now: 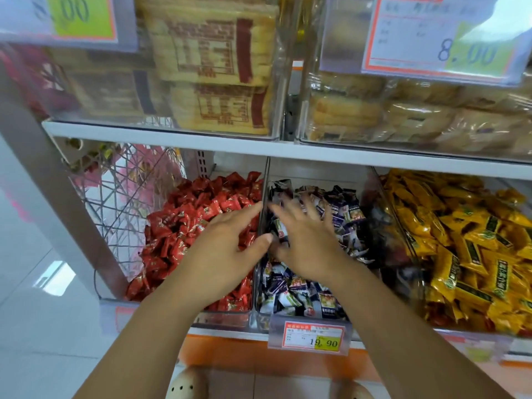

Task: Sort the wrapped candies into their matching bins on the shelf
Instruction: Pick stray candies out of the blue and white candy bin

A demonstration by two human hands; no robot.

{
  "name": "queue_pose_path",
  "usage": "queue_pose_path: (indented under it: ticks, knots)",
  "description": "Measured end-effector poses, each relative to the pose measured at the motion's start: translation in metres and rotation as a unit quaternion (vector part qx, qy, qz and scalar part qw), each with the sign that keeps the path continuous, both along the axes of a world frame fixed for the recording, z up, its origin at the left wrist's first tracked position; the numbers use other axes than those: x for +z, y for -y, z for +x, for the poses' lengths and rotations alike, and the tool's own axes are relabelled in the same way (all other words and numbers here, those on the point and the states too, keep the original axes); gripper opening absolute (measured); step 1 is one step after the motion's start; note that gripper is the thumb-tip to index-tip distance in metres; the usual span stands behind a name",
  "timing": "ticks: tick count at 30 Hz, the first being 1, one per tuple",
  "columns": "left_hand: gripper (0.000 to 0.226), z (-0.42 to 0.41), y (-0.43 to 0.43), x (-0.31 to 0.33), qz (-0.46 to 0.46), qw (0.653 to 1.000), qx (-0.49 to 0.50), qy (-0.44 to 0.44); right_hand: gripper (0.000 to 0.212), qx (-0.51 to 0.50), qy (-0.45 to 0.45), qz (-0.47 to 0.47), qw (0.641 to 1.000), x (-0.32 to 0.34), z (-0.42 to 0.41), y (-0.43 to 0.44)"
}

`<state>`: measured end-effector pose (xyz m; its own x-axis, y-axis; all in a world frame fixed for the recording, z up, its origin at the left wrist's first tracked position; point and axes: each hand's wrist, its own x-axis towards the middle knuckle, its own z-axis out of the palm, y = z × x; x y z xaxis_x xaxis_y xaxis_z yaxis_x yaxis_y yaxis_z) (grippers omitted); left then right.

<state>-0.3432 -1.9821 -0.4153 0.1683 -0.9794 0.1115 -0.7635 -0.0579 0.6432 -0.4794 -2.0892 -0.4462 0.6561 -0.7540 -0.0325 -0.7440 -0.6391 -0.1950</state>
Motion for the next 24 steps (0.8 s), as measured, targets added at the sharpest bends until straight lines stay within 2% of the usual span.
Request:
queue_pose_path:
  ticks: [3, 8, 9, 11, 13, 15, 17, 20, 24]
  knots:
    - [0.06, 0.004, 0.0, -0.002, 0.018, 1.0, 0.001, -0.008, 0.065, 0.006, -0.128, 0.064, 0.99, -0.01, -0.01, 0.001]
    - [0.066, 0.009, -0.002, 0.0, 0.05, 0.998, -0.015, -0.022, 0.06, 0.01, -0.201, 0.09, 0.975, 0.006, -0.043, -0.008]
    - [0.066, 0.01, -0.002, 0.0, 0.053, 0.998, -0.019, -0.023, 0.061, 0.004, -0.194, 0.115, 0.974, 0.012, -0.048, -0.01]
    - [0.065, 0.012, -0.004, 0.0, 0.056, 0.998, -0.028, -0.025, 0.057, -0.013, -0.114, 0.14, 0.983, 0.022, -0.05, -0.007]
    - [0.065, 0.012, -0.005, 0.0, 0.053, 0.998, -0.035, -0.027, 0.041, -0.015, 0.011, 0.09, 0.996, 0.027, -0.036, 0.009]
    - [0.063, 0.012, -0.005, 0.0, 0.046, 0.997, -0.036, -0.04, 0.031, 0.013, 0.056, -0.003, 0.998, 0.021, -0.011, 0.035]
    - [0.062, 0.012, -0.004, 0.001, 0.045, 0.997, -0.032, -0.057, 0.046, 0.02, 0.033, -0.051, 0.998, 0.011, 0.016, 0.059]
    - [0.061, 0.013, -0.003, 0.001, 0.043, 0.996, -0.026, -0.07, 0.08, -0.032, -0.032, -0.018, 0.999, -0.003, 0.035, 0.081]
    - [0.06, 0.013, -0.001, 0.003, 0.065, 0.993, -0.016, -0.096, 0.081, -0.004, -0.145, 0.037, 0.989, -0.004, 0.025, 0.087]
